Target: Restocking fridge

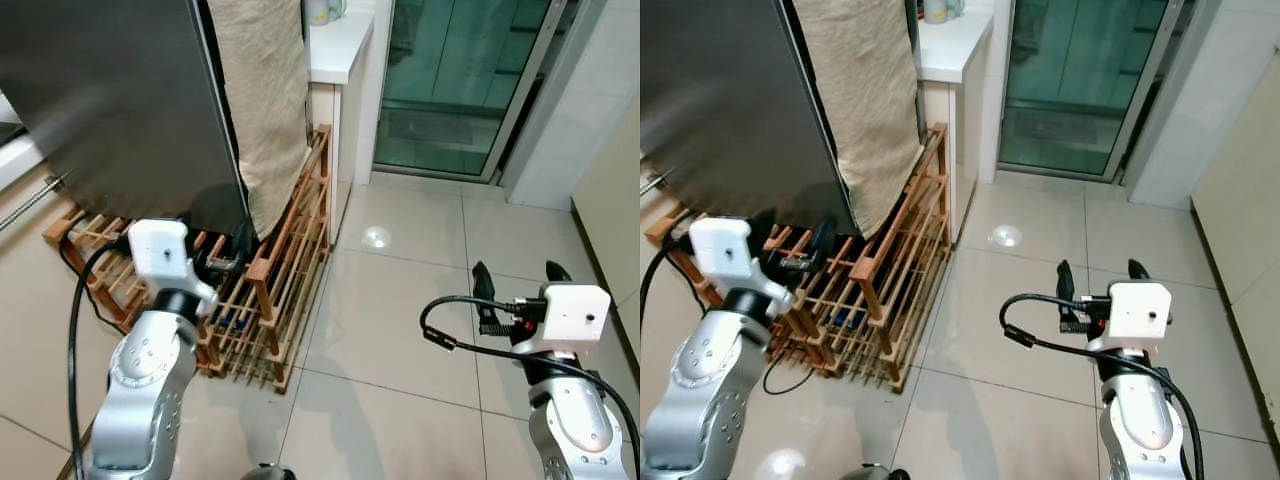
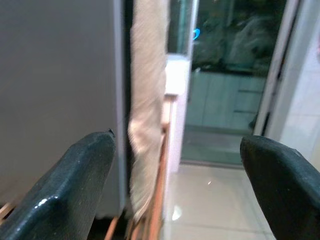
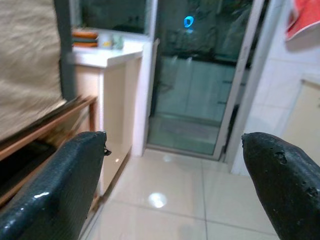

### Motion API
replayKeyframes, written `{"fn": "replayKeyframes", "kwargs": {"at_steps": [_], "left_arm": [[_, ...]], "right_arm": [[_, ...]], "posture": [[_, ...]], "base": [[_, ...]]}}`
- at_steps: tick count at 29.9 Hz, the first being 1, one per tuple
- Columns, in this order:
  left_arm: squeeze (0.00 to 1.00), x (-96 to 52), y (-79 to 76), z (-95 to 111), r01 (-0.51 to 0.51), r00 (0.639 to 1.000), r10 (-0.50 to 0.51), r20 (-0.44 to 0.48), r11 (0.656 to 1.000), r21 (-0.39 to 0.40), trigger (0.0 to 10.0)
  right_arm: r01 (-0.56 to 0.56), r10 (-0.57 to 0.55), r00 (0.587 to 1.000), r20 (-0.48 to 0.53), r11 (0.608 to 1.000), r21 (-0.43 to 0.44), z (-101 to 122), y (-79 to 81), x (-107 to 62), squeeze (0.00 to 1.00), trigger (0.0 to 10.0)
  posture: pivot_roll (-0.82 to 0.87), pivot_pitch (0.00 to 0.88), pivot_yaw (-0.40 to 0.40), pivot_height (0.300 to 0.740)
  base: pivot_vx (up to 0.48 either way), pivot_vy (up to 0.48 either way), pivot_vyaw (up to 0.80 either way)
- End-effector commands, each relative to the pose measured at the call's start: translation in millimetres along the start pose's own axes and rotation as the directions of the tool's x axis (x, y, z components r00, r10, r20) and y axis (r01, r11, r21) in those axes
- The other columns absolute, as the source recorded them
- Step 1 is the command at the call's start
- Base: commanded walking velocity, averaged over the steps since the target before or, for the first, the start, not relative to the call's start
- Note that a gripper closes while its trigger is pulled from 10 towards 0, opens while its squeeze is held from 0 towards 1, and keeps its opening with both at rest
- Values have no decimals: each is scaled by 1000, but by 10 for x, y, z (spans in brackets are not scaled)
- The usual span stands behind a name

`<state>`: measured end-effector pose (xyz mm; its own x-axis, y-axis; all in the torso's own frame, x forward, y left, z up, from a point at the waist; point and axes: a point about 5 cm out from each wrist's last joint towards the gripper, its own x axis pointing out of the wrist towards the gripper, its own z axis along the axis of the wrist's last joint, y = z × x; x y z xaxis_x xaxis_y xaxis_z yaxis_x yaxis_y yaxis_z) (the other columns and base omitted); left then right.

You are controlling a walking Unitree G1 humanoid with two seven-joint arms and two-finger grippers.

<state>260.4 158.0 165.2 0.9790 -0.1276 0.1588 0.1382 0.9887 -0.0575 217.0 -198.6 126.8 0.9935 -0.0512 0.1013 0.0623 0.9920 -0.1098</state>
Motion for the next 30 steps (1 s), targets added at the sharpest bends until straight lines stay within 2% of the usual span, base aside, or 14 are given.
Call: {"fn": "replayKeyframes", "kwargs": {"at_steps": [1, 4, 11, 14, 17, 20, 24, 30], "left_arm": [[0, 40, 14, -30, -26, 999, 26, -25, 1000, 11, 10000], [0, 120, 79, -59, -111, 992, 110, -57, 994, -22, 10000], [0, 173, 69, -27, -121, 992, 120, -48, 992, -23, 10000], [0, 192, 42, -17, -105, 994, 104, -42, 994, -14, 10000], [0, 236, -75, 34, -46, 999, 46, -16, 999, 28, 10000], [0, 293, -101, 76, -39, 999, 39, 0, 997, 63, 10000], [0, 372, -45, 148, -69, 998, 68, 14, 997, 28, 10000], [0, 338, -13, 113, -101, 995, 101, -5, 995, 8, 10000]], "right_arm": [[0, 0, 1000, 5, 1000, -1, -8, 17, 35, 0, 10000], [-8, 8, 1000, 4, 1000, 12, -19, 68, 142, 0, 10000], [-32, 32, 999, 9, 999, 11, -8, 90, 207, 0, 10000], [-31, 31, 999, 6, 999, 10, -20, 78, 220, 0, 10000], [-36, 36, 999, 8, 999, 10, -22, 81, 236, 0, 10000], [-43, 43, 999, 9, 999, 9, -24, 93, 254, 0, 10000], [-51, 50, 999, 8, 999, 8, -30, 106, 270, 0, 10000], [-53, 53, 999, 5, 999, 7, -40, 111, 267, 0, 10000]], "posture": [[-64, 0, 50, 740], [-71, 0, 61, 740], [-76, 0, 63, 740], [-76, 0, 63, 740], [-74, 0, 60, 740], [-75, 0, 61, 740], [-78, 0, 66, 740], [-84, 0, 74, 740]], "base": [[480, 0, 0], [480, 0, 0], [480, 0, 0], [457, 0, 0], [470, 0, 0], [0, 0, 0], [0, 0, 0], [0, 0, 0]]}}
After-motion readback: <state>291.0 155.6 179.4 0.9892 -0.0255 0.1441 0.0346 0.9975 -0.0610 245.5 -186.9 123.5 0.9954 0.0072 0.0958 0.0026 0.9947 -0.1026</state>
